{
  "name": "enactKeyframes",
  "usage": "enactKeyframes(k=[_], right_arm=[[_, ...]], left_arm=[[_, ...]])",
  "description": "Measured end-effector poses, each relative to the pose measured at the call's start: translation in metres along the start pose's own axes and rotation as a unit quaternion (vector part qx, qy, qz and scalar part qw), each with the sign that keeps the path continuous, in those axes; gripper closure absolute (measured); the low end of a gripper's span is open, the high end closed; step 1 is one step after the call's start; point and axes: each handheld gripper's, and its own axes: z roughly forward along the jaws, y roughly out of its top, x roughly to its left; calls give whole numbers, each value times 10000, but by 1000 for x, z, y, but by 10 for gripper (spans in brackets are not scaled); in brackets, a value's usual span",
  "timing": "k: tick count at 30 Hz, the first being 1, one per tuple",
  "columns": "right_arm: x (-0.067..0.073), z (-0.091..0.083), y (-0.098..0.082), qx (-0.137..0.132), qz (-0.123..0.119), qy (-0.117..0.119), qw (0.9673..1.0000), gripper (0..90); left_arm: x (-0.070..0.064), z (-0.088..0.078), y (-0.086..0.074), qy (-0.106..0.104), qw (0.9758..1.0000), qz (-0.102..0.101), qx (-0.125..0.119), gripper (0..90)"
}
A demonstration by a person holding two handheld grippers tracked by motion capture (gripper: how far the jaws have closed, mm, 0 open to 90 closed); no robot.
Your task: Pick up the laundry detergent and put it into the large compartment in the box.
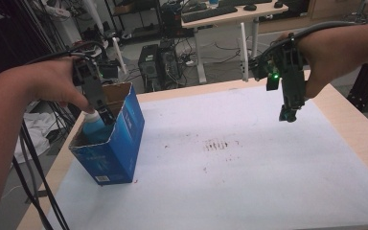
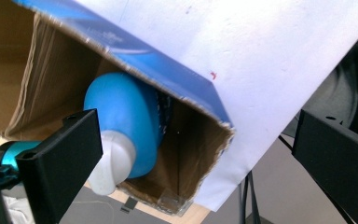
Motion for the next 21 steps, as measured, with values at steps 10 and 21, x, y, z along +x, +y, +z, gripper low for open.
enactKeyframes(k=[10, 21], right_arm=[[0, -1, -3, -10, 32, -6, 10000, 21], [2, 1, -1, 10, 23, 19, 10000, 21]], left_arm=[[-23, 0, 25, -11, 9983, 579, 20, 17], [-52, 11, 50, -86, 9884, 1509, 134, 17]])
